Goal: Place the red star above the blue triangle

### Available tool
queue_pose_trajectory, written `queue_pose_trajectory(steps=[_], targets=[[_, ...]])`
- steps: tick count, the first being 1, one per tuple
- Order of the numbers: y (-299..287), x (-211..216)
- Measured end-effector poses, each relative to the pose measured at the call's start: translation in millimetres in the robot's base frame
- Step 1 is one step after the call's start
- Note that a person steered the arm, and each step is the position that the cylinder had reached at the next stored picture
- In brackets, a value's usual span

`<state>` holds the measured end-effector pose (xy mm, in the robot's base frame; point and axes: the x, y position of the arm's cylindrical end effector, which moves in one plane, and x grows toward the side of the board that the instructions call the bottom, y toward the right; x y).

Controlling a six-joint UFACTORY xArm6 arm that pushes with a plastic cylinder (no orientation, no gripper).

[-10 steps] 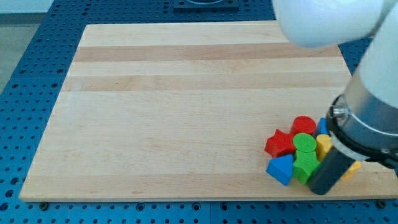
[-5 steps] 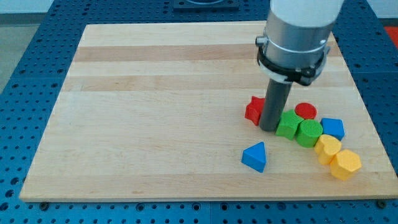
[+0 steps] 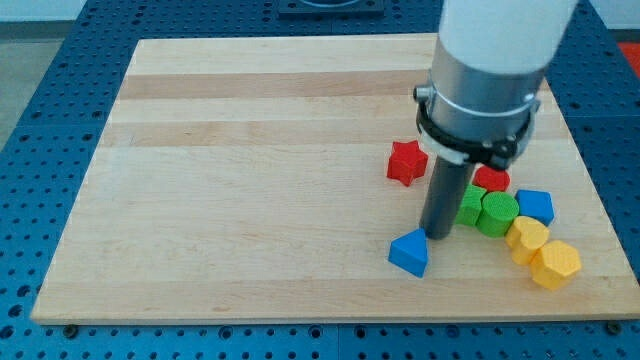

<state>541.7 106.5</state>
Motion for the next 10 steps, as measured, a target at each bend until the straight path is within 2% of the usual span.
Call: queue_pose_trajectory(steps=[2,5,6,10], targets=[[2.7,40.7],[-66.3,41.2],[-73.8,24.1],[-66.1,-116.3]])
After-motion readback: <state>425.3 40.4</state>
